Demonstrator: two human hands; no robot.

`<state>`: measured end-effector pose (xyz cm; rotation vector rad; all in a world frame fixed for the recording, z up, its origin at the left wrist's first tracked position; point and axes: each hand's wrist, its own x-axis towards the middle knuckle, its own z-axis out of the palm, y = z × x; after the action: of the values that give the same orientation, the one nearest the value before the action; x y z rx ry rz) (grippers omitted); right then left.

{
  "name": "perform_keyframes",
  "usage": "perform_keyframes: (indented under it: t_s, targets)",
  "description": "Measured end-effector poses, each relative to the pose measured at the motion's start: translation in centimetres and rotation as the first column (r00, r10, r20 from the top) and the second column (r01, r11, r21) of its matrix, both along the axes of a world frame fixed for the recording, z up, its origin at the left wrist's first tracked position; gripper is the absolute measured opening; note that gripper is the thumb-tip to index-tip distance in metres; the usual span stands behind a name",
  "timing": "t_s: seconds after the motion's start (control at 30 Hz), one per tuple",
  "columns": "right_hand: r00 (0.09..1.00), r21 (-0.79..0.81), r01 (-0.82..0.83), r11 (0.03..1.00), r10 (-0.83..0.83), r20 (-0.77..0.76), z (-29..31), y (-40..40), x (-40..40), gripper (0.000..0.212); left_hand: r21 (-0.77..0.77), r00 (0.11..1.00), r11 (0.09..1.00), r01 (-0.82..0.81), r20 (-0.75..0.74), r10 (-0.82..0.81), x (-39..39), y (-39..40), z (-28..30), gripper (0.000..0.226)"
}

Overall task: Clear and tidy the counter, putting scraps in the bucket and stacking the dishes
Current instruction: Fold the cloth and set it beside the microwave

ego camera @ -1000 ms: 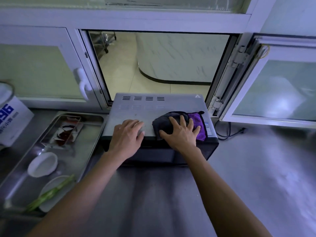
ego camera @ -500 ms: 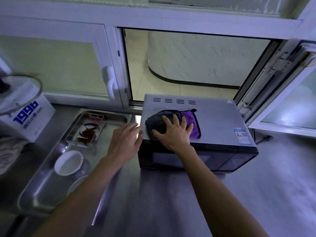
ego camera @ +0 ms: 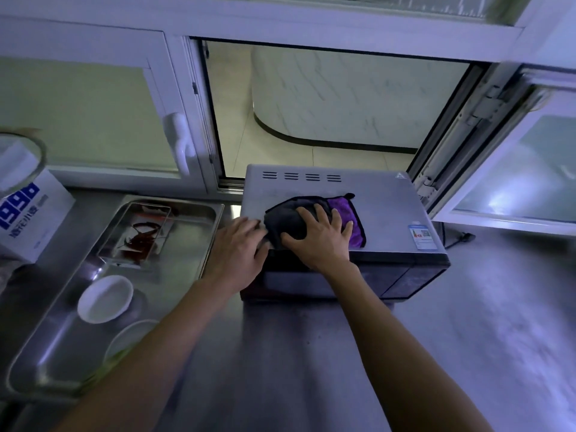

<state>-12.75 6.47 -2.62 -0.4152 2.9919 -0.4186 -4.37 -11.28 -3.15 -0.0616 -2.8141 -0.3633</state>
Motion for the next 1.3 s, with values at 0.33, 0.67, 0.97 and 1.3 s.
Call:
perform_keyframes:
  t_s: [0.33, 0.67, 0.97, 1.3]
  targets:
    - [0.982, -0.017, 0.188, 0.982, -0.188, -0.014, -0.2, 13.3, -1.7, 0.082, -0.019, 0.991, 0.991, 0.132, 0.029, -0.131, -4.0, 11.9, -0.1, 0.029]
    - [0.981, -0.002, 0.192, 0.981, -0.193, -0.005, 0.0, 17.1, -5.3, 0.079, -0.045, 0.993, 0.995, 0.092, 0.084, -0.088, -8.5, 15.5, 0.2, 0.031]
    - [0.982, -0.002, 0.184, 0.983, -0.183, 0.046, 0.3, 13.4, -9.1, 0.084, -0.061, 0.995, 0.998, 0.001, 0.100, 0.005, -10.3, 10.1, 0.6, 0.029]
    - [0.997, -0.001, 0.052, 0.999, -0.052, 0.054, 0.0, 2.9, -7.6, 0.087, 0.014, 0.995, 0.996, -0.083, 0.052, 0.082, -6.7, 2.5, 1.3, 0.026]
